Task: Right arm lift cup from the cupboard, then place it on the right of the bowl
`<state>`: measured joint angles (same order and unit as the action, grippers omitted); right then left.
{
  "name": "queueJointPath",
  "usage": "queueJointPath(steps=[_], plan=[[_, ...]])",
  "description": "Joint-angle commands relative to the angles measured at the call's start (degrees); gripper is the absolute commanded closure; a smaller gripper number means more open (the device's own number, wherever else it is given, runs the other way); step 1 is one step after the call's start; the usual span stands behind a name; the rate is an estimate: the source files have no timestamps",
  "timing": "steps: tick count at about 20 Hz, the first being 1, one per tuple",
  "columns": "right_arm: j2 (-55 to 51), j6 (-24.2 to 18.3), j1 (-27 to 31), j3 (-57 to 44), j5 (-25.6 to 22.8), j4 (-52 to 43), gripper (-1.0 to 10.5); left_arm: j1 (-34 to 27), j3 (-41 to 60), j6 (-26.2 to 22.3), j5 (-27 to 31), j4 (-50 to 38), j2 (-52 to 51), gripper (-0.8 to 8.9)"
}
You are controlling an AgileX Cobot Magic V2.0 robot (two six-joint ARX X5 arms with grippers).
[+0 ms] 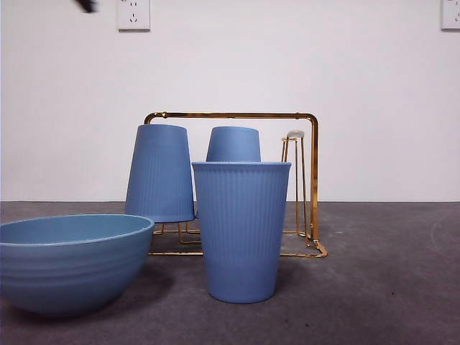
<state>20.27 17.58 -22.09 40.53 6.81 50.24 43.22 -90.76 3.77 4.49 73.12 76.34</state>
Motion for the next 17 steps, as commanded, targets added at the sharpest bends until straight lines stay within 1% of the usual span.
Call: queueJointPath(steps=[1, 5, 8, 10, 12, 14, 15, 16, 17], plan=[[0.1, -2.0, -0.3, 0.8, 1.4, -1.0, 4.6, -2.1, 6.8, -1.2, 0.2, -4.0, -7.4, 2.53], [0.1, -2.3, -0.3, 0.8, 4.0, -1.6, 4.6, -6.0, 20.9, -1.4, 0.3, -12.6, -22.6, 2.57], [0.1, -4.9, -0.3, 0.8, 4.3, -3.7, 4.6, -8.2, 30.5, 0.4, 1.0, -20.8, -33.7, 2.58], [0.1, -6.3, -0.3, 0.8, 4.3, -5.6, 4.6, -8.8, 35.4, 2.8, 1.3, -24.9, -39.9, 2.60], [0.1, -8.0, -0.3, 0.8, 4.8, -7.8, 4.7, -8.8, 38.8, 6.3, 2.0, -26.3, -44.2, 2.60], [0.1, -8.1, -0.3, 0.8, 5.2, -9.6, 4.8, -8.8, 40.7, 8.6, 3.2, -27.3, -46.7, 2.60], [0.1, -8.0, -0.3, 0.8, 5.2, -10.6, 4.8, -8.8, 41.1, 9.0, 3.5, -27.8, -47.5, 2.62], [0.1, -8.0, -0.3, 0.8, 5.2, -11.3, 4.8, -8.8, 41.1, 9.2, 3.5, -28.2, -47.8, 3.05], [0.1, -7.6, -0.3, 0.8, 5.2, -11.4, 5.8, -8.8, 41.1, 9.3, 3.5, -28.2, -48.0, 4.97]])
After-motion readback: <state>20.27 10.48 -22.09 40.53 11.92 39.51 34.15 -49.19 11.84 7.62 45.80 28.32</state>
